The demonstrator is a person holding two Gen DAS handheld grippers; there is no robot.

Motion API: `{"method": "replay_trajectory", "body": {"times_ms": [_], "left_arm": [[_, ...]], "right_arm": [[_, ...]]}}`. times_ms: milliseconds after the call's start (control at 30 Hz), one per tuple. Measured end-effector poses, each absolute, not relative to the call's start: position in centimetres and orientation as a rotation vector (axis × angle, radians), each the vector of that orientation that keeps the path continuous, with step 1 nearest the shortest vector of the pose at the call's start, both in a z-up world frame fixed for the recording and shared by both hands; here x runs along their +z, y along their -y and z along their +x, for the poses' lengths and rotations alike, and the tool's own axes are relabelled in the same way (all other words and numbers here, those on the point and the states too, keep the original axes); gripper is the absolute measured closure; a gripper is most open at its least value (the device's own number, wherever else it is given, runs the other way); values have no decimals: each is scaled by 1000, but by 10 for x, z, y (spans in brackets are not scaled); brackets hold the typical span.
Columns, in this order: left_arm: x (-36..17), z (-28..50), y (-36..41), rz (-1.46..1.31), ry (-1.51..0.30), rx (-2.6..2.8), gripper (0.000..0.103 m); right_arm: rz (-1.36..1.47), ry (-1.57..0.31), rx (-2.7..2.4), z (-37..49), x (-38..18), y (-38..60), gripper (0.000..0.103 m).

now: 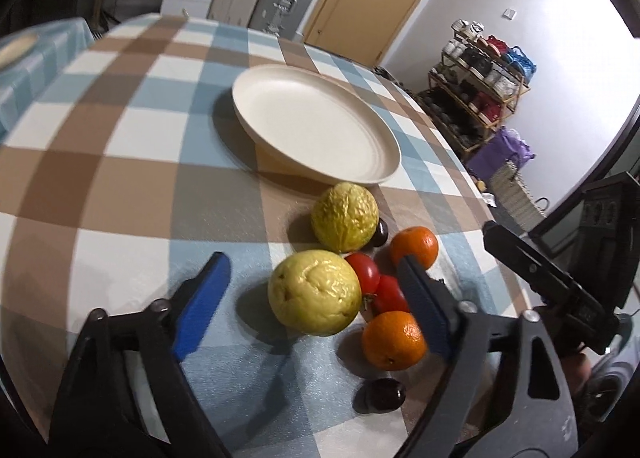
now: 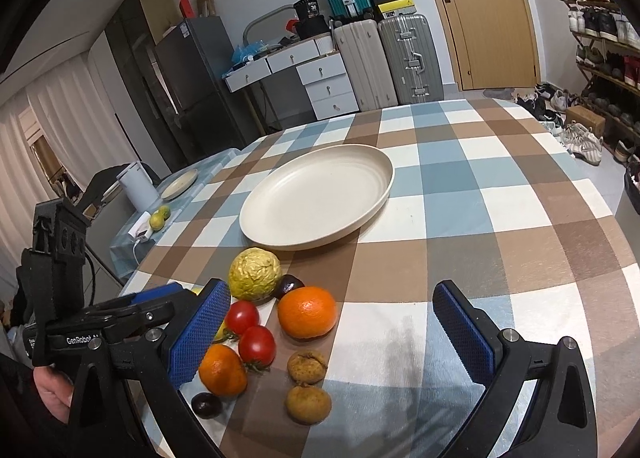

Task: Organize fruits
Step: 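Grasp the large yellow citrus with the left tool while the right tool grasps the wrinkled yellow-green fruit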

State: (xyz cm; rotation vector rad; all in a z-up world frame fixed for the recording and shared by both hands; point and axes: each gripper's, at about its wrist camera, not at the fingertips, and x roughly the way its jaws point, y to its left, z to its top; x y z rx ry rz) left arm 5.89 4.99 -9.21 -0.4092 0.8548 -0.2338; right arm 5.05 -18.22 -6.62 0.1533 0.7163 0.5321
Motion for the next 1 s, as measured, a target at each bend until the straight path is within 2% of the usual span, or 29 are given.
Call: {"method": "replay_trajectory", "body": {"times_ms": [100,167,200,433,800,1000], "left_arm": [[-101,67,-53,-456,-883,-275,36],[-107,70,-55,-482,-900,-295,55],[-110,72,-57,-496,-908,-309,57],[-118,77,-64,-552,-902,-361,57],[-99,70,-89,-557,-829,-336,57],[-90,58,-116,-573,-800,-322,57]], "right_arm": [[163,-724,533,56,-68,182,0],[164,-729,533,58,-69,181,0],[163,-731,532,59,-69,181,0],[159,-745,545,66,-69,175,0],[93,-817,659,86,-62,126,0],[11,-913,706,99,-72,84,9]]}}
